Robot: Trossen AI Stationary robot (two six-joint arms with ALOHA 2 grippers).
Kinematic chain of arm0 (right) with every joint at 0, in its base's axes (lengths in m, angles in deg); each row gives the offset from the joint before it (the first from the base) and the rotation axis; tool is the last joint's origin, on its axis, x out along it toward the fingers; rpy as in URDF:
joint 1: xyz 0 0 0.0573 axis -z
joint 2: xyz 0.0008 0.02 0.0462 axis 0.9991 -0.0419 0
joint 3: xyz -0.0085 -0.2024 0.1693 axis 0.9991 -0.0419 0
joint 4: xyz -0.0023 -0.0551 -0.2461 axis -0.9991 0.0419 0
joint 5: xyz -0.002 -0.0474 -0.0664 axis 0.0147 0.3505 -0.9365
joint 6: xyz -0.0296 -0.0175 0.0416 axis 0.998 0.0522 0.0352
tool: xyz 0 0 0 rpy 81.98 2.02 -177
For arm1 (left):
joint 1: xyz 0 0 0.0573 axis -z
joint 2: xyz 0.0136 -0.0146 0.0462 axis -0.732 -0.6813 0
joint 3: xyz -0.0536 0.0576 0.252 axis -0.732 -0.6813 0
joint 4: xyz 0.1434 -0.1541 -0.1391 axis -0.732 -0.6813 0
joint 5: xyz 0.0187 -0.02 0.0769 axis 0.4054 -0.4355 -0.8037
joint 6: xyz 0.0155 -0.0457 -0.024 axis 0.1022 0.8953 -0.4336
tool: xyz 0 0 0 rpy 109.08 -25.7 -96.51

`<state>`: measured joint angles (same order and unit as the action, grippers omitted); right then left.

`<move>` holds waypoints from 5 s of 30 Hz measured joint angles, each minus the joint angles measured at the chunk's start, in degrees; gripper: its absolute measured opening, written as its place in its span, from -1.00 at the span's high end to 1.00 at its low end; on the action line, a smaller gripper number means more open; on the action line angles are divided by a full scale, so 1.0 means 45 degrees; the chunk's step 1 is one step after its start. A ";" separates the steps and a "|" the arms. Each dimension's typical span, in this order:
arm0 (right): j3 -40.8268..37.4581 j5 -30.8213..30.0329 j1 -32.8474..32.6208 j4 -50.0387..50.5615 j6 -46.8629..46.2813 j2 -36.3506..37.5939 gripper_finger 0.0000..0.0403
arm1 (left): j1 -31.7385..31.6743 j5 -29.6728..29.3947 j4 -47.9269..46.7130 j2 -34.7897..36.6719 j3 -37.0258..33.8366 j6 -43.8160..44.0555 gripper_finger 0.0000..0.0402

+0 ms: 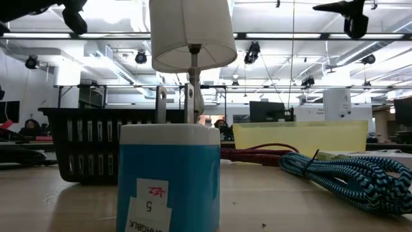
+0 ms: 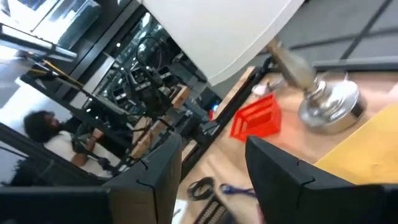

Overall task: Pick and place items into bin
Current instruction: Put the right card reader box into the black bin

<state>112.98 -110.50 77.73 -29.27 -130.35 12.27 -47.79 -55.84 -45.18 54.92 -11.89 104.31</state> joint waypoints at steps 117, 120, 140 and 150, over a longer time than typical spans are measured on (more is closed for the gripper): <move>0.1617 0.1238 -0.2985 0.4479 -1.3675 -1.0116 0.96 | 0.0000 -0.0015 -0.0005 0.0172 -0.0606 -0.0437 0.16; 0.1617 0.0864 -0.2624 0.4447 -1.3042 -0.9731 0.96 | 0.0000 -0.0010 -0.0010 0.0175 -0.0606 -0.0437 0.16; 0.1650 0.0799 -0.1555 -0.4063 -0.9086 -1.0667 0.96 | 0.0000 -0.0010 -0.0086 0.0220 -0.0606 -0.0437 0.16; 0.3293 0.2419 -0.1555 -0.5789 -0.8695 -1.3123 0.96 | 0.0000 -0.0010 -0.0128 0.0214 -0.0606 -0.0434 0.16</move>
<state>127.80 -99.61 70.74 -55.32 -169.48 -46.78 -47.79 -55.89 -45.76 55.89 -14.62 102.35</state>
